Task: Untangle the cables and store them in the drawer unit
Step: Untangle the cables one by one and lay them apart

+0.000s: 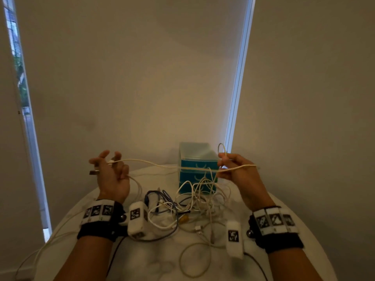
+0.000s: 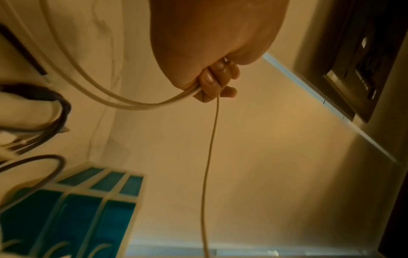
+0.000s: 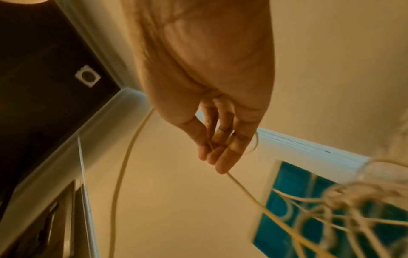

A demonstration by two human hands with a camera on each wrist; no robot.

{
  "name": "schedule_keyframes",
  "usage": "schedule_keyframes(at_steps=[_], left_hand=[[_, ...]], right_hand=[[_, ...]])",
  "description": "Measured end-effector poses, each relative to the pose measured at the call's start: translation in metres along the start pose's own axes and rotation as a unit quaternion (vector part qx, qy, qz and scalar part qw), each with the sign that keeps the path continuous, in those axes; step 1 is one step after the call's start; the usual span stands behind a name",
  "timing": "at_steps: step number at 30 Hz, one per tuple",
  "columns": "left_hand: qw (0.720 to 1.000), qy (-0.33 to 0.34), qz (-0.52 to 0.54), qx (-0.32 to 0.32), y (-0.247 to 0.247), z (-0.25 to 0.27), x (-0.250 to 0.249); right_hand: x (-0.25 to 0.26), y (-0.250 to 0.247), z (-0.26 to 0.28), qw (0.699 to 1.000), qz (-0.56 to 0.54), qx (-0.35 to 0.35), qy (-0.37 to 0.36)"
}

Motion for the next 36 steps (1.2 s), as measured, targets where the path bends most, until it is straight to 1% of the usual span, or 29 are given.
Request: schedule_keyframes(at_steps=[3, 4, 5, 6, 9, 11, 12, 13, 14, 16, 17, 18, 19, 20, 21, 22, 23, 24, 25, 26, 27, 28, 29, 30, 31, 32, 33, 35, 36], left_hand=[[0.999, 0.012, 0.022, -0.024, -0.005, -0.009, -0.019], [0.999, 0.013, 0.023, -0.029, -0.005, -0.011, -0.023], [0.999, 0.017, 0.022, -0.030, -0.003, -0.012, -0.027], [0.999, 0.022, 0.021, -0.029, 0.000, -0.013, -0.030], [0.999, 0.038, 0.008, -0.024, 0.013, -0.011, -0.039], [0.999, 0.045, -0.010, -0.014, 0.021, -0.009, -0.041], [0.999, 0.046, -0.019, -0.007, 0.024, -0.007, -0.042], [0.999, 0.043, -0.027, 0.003, 0.028, -0.004, -0.041], [0.999, 0.035, -0.033, 0.015, 0.031, -0.001, -0.040], [0.998, 0.023, -0.046, 0.041, 0.040, 0.007, -0.039], [0.997, 0.024, -0.058, 0.048, 0.046, 0.011, -0.040], [0.996, 0.029, -0.073, 0.050, 0.052, 0.015, -0.040], [0.994, 0.039, -0.088, 0.050, 0.059, 0.019, -0.041], [0.992, 0.052, -0.102, 0.050, 0.066, 0.024, -0.042], [0.989, 0.069, -0.117, 0.053, 0.074, 0.028, -0.045], [0.986, 0.087, -0.132, 0.057, 0.081, 0.032, -0.049], [0.982, 0.101, -0.146, 0.063, 0.088, 0.037, -0.053], [0.977, 0.119, -0.164, 0.068, 0.093, 0.041, -0.059], [0.971, 0.136, -0.181, 0.072, 0.096, 0.045, -0.066], [0.966, 0.152, -0.194, 0.077, 0.099, 0.048, -0.074], [0.961, 0.168, -0.204, 0.085, 0.101, 0.052, -0.082], [0.956, 0.183, -0.210, 0.095, 0.102, 0.055, -0.091], [0.950, 0.198, -0.217, 0.103, 0.102, 0.058, -0.098], [0.945, 0.214, -0.225, 0.105, 0.101, 0.060, -0.105], [0.939, 0.228, -0.235, 0.102, 0.100, 0.062, -0.109], [0.935, 0.237, -0.247, 0.099, 0.098, 0.063, -0.111], [0.931, 0.239, -0.259, 0.099, 0.098, 0.064, -0.110], [0.923, 0.225, -0.296, 0.101, 0.100, 0.063, -0.096], [0.917, 0.208, -0.325, 0.104, 0.102, 0.062, -0.085]], right_hand=[[0.023, -0.017, -0.025, 0.994, -0.092, -0.028, 0.042], [0.033, -0.022, -0.030, 0.994, -0.098, -0.019, 0.052], [0.041, -0.025, -0.034, 0.995, -0.077, 0.005, 0.058], [0.048, -0.026, -0.037, 0.997, -0.031, 0.038, 0.056], [0.063, -0.027, -0.047, 0.987, 0.115, 0.109, 0.004], [0.072, -0.028, -0.052, 0.980, 0.142, 0.137, -0.016], [0.076, -0.029, -0.053, 0.978, 0.151, 0.139, -0.022], [0.078, -0.029, -0.054, 0.979, 0.164, 0.119, -0.034], [0.077, -0.029, -0.054, 0.981, 0.172, 0.072, -0.057], [0.068, -0.027, -0.053, 0.977, 0.152, -0.085, -0.126], [0.064, -0.021, -0.052, 0.964, 0.124, -0.170, -0.163], [0.060, -0.012, -0.052, 0.945, 0.094, -0.245, -0.197], [0.058, 0.002, -0.055, 0.924, 0.068, -0.301, -0.225], [0.056, 0.019, -0.059, 0.910, 0.051, -0.333, -0.242], [0.051, 0.040, -0.065, 0.910, 0.039, -0.326, -0.253], [0.043, 0.066, -0.072, 0.929, 0.035, -0.267, -0.253], [0.033, 0.092, -0.078, 0.959, 0.046, -0.143, -0.241], [0.020, 0.121, -0.078, 0.973, 0.090, 0.045, -0.209], [0.000, 0.146, -0.073, 0.941, 0.168, 0.240, -0.170], [-0.017, 0.166, -0.061, 0.872, 0.258, 0.394, -0.133], [-0.033, 0.178, -0.047, 0.789, 0.338, 0.501, -0.113], [-0.043, 0.183, -0.033, 0.721, 0.389, 0.565, -0.104], [-0.046, 0.182, -0.019, 0.687, 0.394, 0.603, -0.094], [-0.051, 0.175, -0.010, 0.677, 0.368, 0.632, -0.086], [-0.052, 0.165, -0.004, 0.683, 0.331, 0.647, -0.075], [-0.053, 0.153, -0.002, 0.702, 0.311, 0.637, -0.065], [-0.053, 0.139, -0.003, 0.736, 0.304, 0.602, -0.065], [-0.049, 0.118, -0.010, 0.823, 0.270, 0.495, -0.068], [-0.042, 0.111, -0.013, 0.866, 0.226, 0.440, -0.068]])
Point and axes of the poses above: each hand's wrist, its own z-axis away from the middle knuckle, its own y-axis out of the palm, x = y × z, the point moved 1 cm from there along -z, towards the middle knuckle, and after that the axes turned 15 degrees about -y, right-handed, at the moved point
